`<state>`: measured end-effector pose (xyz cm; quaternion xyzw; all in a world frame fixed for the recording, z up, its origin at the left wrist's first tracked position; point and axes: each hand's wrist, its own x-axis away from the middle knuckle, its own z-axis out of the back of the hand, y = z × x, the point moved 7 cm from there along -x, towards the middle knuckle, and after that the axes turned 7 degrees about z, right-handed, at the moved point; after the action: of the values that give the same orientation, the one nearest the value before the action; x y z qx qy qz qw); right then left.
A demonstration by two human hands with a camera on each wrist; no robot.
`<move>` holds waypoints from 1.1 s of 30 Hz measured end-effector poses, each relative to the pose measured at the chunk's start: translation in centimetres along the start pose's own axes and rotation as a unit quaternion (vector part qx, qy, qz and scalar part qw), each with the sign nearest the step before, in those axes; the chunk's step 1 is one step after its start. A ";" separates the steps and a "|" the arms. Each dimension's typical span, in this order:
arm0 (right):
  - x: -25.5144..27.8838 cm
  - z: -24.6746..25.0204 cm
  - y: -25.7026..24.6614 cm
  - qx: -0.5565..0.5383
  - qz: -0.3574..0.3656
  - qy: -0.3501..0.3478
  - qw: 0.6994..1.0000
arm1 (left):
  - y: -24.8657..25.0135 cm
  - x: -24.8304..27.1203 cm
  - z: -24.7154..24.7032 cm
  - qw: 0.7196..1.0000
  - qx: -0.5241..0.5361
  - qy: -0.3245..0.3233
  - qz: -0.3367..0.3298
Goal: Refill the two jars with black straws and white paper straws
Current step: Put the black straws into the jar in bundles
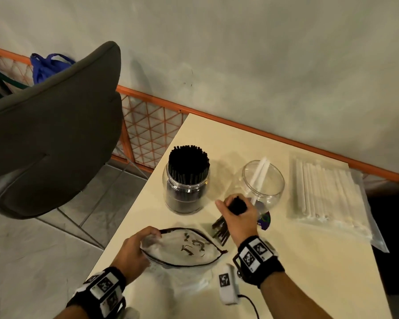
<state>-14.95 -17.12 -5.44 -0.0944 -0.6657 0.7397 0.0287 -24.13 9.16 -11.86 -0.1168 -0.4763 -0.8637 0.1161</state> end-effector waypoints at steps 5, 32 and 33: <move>1.2 1.2 4.7 0.016 -0.069 0.049 0.996 | 0.0 0.2 -0.1 1.000 0.009 0.005 -0.004; -0.1 1.3 4.2 0.042 -0.067 0.023 0.997 | 0.1 0.8 -0.1 1.000 0.012 0.008 0.006; -0.2 1.1 3.6 0.042 -0.064 0.017 0.997 | 0.1 0.8 -0.1 1.000 0.010 0.008 0.006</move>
<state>-14.68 -18.61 -8.86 -0.0629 -0.6383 0.7618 0.0912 -24.84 8.97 -11.55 -0.1110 -0.4830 -0.8593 0.1261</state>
